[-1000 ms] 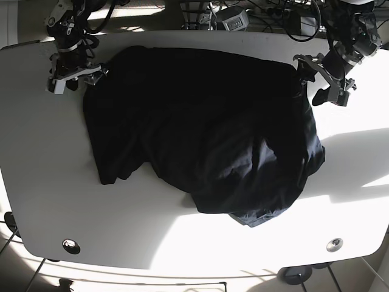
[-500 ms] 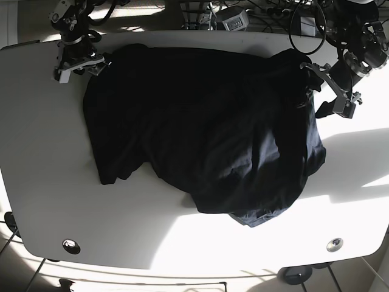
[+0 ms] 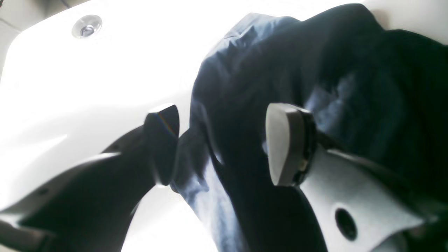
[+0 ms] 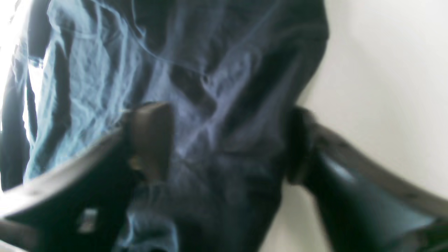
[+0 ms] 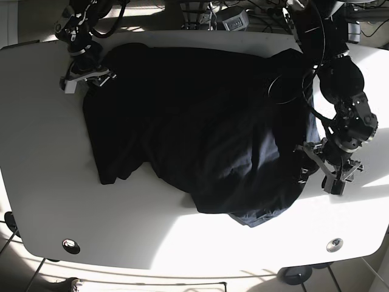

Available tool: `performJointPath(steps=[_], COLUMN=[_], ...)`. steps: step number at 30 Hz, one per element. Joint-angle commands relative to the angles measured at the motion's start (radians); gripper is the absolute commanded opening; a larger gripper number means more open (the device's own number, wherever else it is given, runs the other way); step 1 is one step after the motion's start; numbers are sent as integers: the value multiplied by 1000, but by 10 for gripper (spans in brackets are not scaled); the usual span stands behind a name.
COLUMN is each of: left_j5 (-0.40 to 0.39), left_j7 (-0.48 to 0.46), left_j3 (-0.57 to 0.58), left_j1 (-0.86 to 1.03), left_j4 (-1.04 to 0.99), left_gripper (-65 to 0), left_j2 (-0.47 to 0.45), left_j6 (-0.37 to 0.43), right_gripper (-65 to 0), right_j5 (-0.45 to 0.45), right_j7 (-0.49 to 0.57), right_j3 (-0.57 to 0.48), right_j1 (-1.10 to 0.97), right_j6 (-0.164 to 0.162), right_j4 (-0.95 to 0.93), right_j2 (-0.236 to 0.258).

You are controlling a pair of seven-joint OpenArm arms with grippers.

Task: Fold the T-shirt properly
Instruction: 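Release with the left gripper and regrasp the shirt edge lower down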

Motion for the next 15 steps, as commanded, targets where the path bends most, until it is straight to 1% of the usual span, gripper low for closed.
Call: performJointPath(steps=[1,3,4,5,8,12,13,15], left_j5=[36,80,110,123,136,137,137,136], left_j7=[-79,-167,-220,-254,-358,-567,-615,-698], left_j3=[26,58,75,89,120,149,173,230], left_j1=[-120,-205,-268,-313,-433,-538,-558,-572], left_j4=[-152,-322,-451,-538,-794,-1098,-1158,-1239], left_gripper=[-278,-278,-278,-278,-278,-278,-278,-278], left_j2=[-15,-19,-30,-32,-38,-59,-61,-85], left_j6=[15,17,17,17,17,21,41,107], right_gripper=[-480,-621,-625,-612,-614,-614,-614,-614], right_j5=[-19,-19,-19,-19,-20,-20,-20,-20], right_j7=[-21,-21,-21,-21,-21,-21,-21,-21], right_j3=[3,3,1,1,1,1,1,1], right_j1=[12,15,25,32,37,57,57,64], right_j6=[-9,-9,-9,-9,-9,-9,-9,-9], right_j4=[5,5,4,4,7,5,5,5], right_j2=[1,1,2,2,2,4,4,4])
